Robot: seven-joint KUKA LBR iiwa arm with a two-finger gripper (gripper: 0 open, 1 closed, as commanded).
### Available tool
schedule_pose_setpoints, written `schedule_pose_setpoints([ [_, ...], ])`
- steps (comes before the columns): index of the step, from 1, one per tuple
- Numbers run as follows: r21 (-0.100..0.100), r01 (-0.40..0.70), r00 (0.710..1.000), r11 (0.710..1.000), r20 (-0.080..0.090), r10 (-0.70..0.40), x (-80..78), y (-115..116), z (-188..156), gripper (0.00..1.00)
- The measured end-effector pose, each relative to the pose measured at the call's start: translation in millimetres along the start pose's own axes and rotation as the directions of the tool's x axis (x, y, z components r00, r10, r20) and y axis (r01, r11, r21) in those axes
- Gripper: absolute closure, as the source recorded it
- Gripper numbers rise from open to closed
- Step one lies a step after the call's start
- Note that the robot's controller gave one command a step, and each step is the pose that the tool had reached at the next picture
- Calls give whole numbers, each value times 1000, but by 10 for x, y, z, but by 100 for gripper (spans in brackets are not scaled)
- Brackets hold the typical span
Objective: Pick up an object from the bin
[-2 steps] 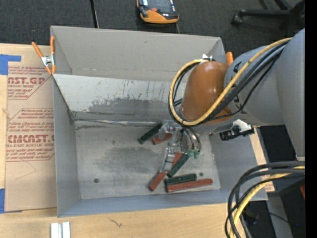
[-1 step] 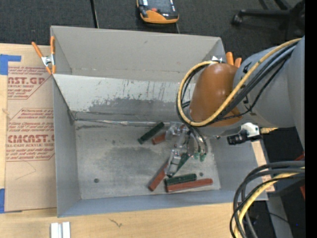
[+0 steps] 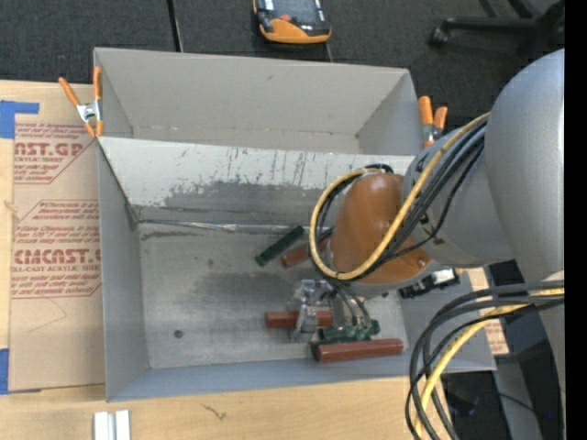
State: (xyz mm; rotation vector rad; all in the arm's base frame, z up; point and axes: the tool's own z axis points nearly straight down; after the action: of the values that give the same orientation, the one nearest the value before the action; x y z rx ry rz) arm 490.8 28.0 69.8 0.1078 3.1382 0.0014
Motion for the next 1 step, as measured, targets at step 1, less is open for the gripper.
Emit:
schedule_pose_setpoints([
  [1, 0, -1, 1000, 1000, -1, 1, 4, -2, 2, 100],
])
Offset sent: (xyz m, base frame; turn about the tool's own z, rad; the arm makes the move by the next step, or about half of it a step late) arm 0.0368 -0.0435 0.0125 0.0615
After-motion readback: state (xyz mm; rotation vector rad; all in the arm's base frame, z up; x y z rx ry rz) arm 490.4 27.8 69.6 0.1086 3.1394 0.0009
